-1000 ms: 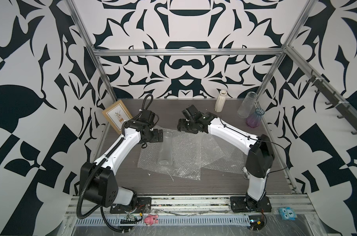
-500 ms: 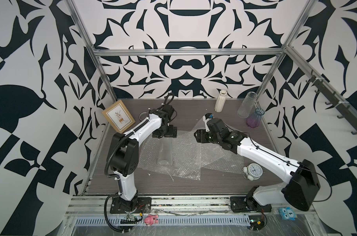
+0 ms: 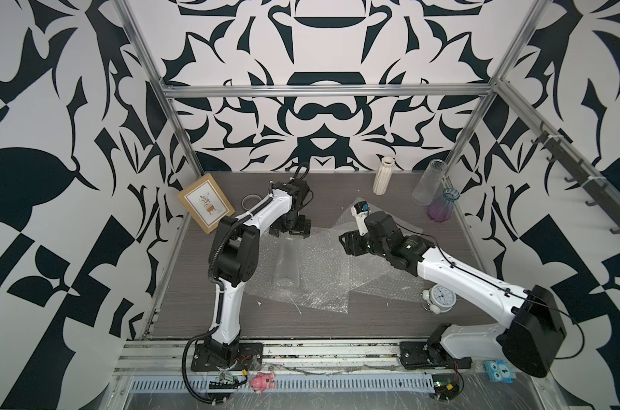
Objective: Unwrap the vase from the bubble wrap
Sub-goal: Pick up the vase from the bubble wrap.
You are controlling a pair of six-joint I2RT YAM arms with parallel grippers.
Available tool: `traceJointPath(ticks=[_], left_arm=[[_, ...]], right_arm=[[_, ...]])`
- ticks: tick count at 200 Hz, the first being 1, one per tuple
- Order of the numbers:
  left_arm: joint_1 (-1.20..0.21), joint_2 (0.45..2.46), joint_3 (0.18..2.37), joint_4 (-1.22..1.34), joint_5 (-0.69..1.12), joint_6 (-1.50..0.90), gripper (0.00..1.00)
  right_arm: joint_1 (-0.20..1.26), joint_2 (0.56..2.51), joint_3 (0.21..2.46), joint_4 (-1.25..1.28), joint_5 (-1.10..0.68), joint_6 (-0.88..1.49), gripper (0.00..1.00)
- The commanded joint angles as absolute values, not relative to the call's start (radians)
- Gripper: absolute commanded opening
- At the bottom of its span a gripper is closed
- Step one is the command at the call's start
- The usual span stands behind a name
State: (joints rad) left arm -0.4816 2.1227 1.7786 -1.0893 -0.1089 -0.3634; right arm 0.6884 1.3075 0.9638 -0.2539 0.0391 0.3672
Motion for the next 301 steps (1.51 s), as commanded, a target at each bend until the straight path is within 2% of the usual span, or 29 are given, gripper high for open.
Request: traceJointPath(ticks=[1, 77, 137, 143, 154, 253, 301], left_arm=[[-0.477, 2.176, 1.828, -1.144, -0.118, -0.364, 0.99], [-0.476, 2.282, 1.901, -1.146, -0.118, -0.391, 0.95], [-0.469, 2.306, 1.94, -1.156, -0.143, -0.386, 0.86], [-0.469, 2.306, 1.942, -1.158, -0.146, -0.386, 0.8], [-0.469, 2.299, 1.943, -1.158, -0.147, -0.384, 0.76], [-0.468, 2.275, 1.96, -1.176, -0.138, -0.358, 0.63], [-0.468, 2.198, 1.945, -1.177, -0.15, -0.367, 0.58]], right_arm=[[0.679, 1.288, 0.975, -0.221, 0.039, 0.328, 0.71], [0.63, 1.31, 0.983, -0.265, 0.03, 0.322, 0.68], [0.583, 1.328, 0.994, -0.282, 0.004, 0.321, 0.65], [0.579, 1.33, 0.994, -0.282, 0.0, 0.32, 0.64], [0.574, 1.33, 0.992, -0.279, 0.0, 0.321, 0.64], [0.547, 1.347, 0.992, -0.272, -0.012, 0.331, 0.62], [0.542, 1.33, 0.985, -0.272, -0.01, 0.336, 0.61]])
